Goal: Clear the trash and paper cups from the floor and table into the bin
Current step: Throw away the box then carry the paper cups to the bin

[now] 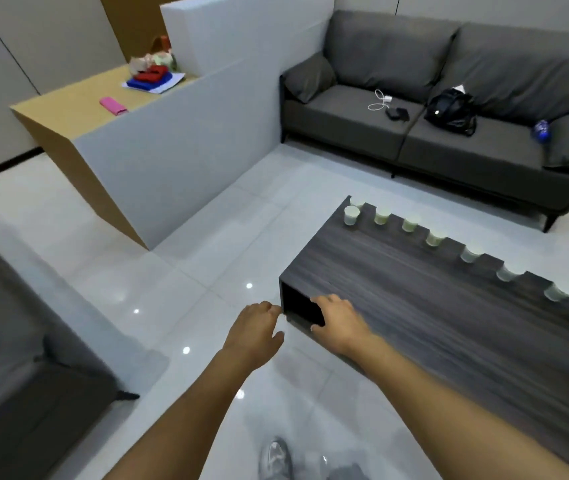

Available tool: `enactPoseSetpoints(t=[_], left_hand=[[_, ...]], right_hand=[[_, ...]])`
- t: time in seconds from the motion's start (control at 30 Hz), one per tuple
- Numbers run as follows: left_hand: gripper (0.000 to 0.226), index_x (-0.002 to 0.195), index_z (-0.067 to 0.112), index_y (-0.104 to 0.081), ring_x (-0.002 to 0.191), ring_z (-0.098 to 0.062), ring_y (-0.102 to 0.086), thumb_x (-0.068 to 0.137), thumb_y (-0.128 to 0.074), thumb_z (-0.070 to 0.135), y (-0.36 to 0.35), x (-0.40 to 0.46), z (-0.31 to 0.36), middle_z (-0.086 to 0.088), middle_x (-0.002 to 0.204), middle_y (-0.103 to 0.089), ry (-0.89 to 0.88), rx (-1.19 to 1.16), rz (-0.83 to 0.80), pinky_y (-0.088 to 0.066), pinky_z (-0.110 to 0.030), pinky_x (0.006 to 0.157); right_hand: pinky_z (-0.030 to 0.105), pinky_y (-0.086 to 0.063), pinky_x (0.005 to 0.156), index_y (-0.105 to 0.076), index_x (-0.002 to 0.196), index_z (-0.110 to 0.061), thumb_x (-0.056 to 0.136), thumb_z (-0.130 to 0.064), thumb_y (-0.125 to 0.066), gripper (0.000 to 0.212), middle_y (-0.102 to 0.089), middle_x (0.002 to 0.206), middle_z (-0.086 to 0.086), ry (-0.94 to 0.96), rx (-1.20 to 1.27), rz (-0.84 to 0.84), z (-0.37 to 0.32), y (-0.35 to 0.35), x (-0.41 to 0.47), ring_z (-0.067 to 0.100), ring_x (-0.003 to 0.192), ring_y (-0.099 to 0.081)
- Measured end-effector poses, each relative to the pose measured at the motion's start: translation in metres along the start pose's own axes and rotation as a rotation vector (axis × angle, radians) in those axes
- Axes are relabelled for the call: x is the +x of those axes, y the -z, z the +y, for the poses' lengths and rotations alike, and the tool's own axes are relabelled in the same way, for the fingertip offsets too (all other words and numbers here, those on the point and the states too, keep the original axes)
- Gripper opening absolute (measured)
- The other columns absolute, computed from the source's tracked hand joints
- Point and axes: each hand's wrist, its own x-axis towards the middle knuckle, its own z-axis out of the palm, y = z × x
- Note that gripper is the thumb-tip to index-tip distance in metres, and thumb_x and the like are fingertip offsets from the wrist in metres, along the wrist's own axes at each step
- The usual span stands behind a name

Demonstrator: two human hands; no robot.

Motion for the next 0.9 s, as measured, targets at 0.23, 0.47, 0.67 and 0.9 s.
enactPoseSetpoints(t=[0.23, 0.47, 0.67, 0.9], left_hand=[[0.049, 0.138, 0.017, -0.042, 0.124, -0.020, -0.045, 0.093, -0.050, 0.035, 0.045, 0.122, -0.083, -0.002, 0.137, -0.048, -0.007, -0.056, -0.059, -0.037, -0.027, 0.099], [0.048, 0.138, 0.020, -0.042, 0.127, -0.015, -0.042, 0.093, -0.052, 0.037, 0.090, 0.290, -0.148, 0.001, 0.140, -0.044, 0.001, -0.188, -0.079, -0.037, -0.024, 0.098], [0.046, 0.133, 0.017, -0.048, 0.123, -0.018, -0.048, 0.090, -0.059, 0.033, 0.154, 0.415, -0.194, -0.004, 0.135, -0.050, 0.052, -0.303, -0.055, -0.036, -0.023, 0.093], [0.039, 0.124, 0.018, -0.056, 0.117, -0.016, -0.052, 0.088, -0.064, 0.030, 0.178, 0.555, -0.202, -0.004, 0.127, -0.056, 0.077, -0.588, -0.228, -0.037, -0.022, 0.088]], right_hand=[[0.044, -0.037, 0.105, -0.031, 0.145, -0.022, 0.093, -0.027, -0.052, 0.057, -0.037, 0.144, 0.007, -0.095, 0.054, -0.017, -0.034, 0.024, 0.125, 0.029, 0.130, -0.034], [0.039, -0.037, 0.105, -0.032, 0.145, -0.022, 0.092, -0.027, -0.053, 0.057, -0.037, 0.141, 0.005, -0.214, 0.220, 0.017, -0.038, 0.055, 0.290, 0.027, 0.129, -0.035], [0.029, -0.040, 0.099, -0.035, 0.143, -0.020, 0.090, -0.026, -0.057, 0.058, -0.039, 0.141, 0.006, -0.307, 0.460, 0.109, -0.061, 0.097, 0.399, 0.024, 0.125, -0.042], [0.025, -0.041, 0.087, -0.049, 0.132, -0.018, 0.087, -0.018, -0.064, 0.047, -0.051, 0.133, 0.009, -0.570, 0.951, 0.439, -0.044, 0.152, 0.497, 0.020, 0.114, -0.052]])
